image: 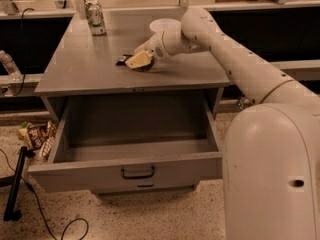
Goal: Place rxbar chocolate into top drawer
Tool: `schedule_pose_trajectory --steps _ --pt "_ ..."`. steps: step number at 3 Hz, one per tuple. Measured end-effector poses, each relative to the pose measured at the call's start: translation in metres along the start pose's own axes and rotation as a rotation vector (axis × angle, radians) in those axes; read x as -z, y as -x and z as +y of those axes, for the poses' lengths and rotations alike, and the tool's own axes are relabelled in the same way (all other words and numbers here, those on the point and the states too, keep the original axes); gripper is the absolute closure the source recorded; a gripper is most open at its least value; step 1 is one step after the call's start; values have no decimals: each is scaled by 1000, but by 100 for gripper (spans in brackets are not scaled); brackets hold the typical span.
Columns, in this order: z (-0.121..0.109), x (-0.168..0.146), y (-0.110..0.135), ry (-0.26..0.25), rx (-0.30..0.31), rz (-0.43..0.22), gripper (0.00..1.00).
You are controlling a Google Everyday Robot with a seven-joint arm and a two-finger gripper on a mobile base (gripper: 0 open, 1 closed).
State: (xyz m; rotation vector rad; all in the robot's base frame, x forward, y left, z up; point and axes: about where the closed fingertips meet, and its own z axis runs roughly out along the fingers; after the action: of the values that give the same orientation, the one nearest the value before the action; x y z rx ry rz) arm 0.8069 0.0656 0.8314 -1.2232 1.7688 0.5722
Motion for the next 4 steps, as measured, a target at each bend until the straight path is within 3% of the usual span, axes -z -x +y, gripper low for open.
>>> schedule_pose_trajectory --steps 2,3,4 --pt "7 12 6 34 -10 -34 100" --pt "29 38 19 78 -14 -82 100" --pt "82 116 35 145 -17 -142 100"
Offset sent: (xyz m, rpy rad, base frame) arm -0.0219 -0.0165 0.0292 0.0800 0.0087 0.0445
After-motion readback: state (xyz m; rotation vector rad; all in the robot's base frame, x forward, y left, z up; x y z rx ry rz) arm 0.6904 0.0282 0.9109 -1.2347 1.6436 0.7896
